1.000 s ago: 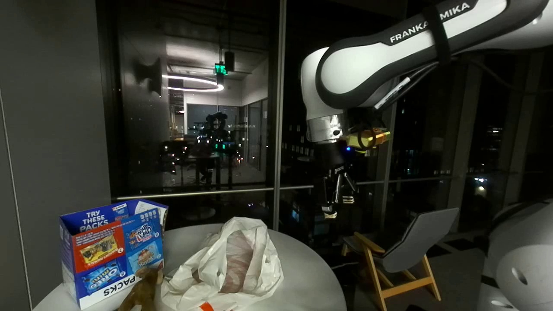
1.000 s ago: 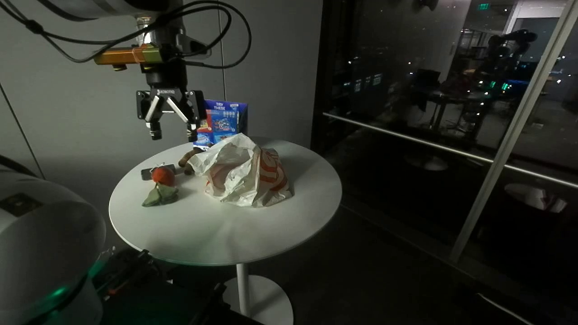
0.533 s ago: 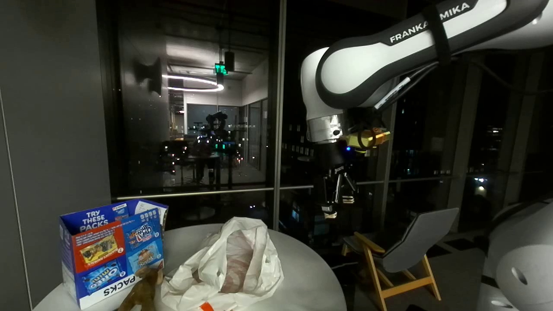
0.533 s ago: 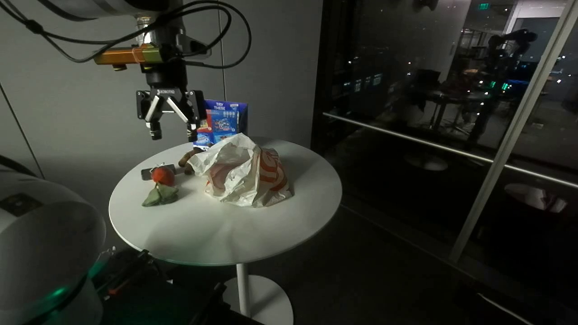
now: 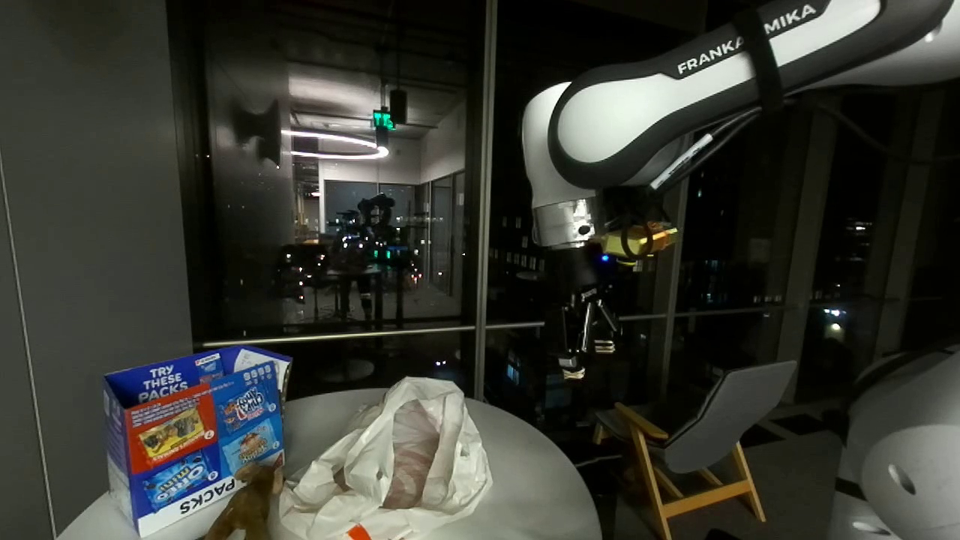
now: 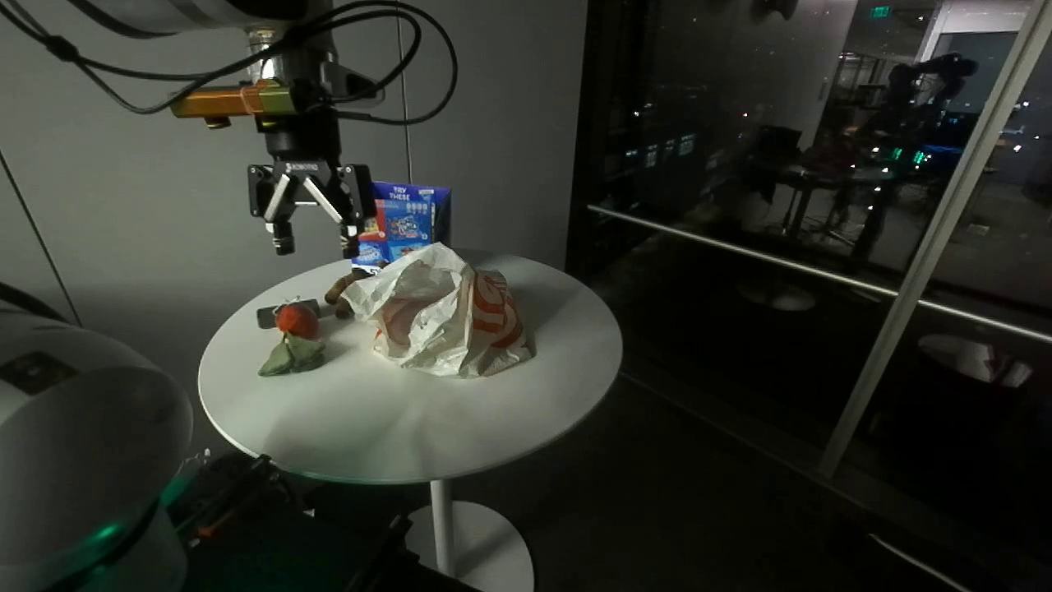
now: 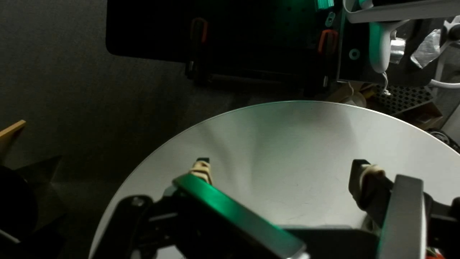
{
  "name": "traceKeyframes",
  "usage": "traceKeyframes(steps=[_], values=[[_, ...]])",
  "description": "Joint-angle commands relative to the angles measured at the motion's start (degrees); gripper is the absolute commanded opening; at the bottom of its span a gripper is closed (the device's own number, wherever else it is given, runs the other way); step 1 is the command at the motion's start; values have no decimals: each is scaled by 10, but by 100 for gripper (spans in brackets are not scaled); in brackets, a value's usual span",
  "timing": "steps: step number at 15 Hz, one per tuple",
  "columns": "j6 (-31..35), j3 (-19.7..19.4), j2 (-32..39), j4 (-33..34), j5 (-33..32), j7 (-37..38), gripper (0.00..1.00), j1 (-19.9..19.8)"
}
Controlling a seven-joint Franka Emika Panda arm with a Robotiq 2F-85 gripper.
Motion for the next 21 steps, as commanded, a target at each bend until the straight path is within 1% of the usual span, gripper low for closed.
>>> traceKeyframes(steps=[1, 8, 9, 10, 11, 12, 14, 15, 16, 19, 21], values=[[-1, -6, 1, 1, -3, 4, 100, 7], [-1, -6, 1, 1, -3, 4, 100, 7], [-2, -2, -29, -18, -3, 10, 100, 10], [31, -3, -50, -39, -7, 8, 100, 11], [55, 4, -20, -33, -35, -10, 100, 11], [71, 3, 9, -24, -53, -30, 100, 14], [115, -17, 57, 3, -68, -81, 100, 24], [126, -21, 93, 27, -75, -96, 100, 21], [145, -23, 122, 36, -79, -108, 100, 23], [180, -42, 208, 93, -45, -189, 100, 45], [163, -33, 273, 156, -34, -229, 100, 58]])
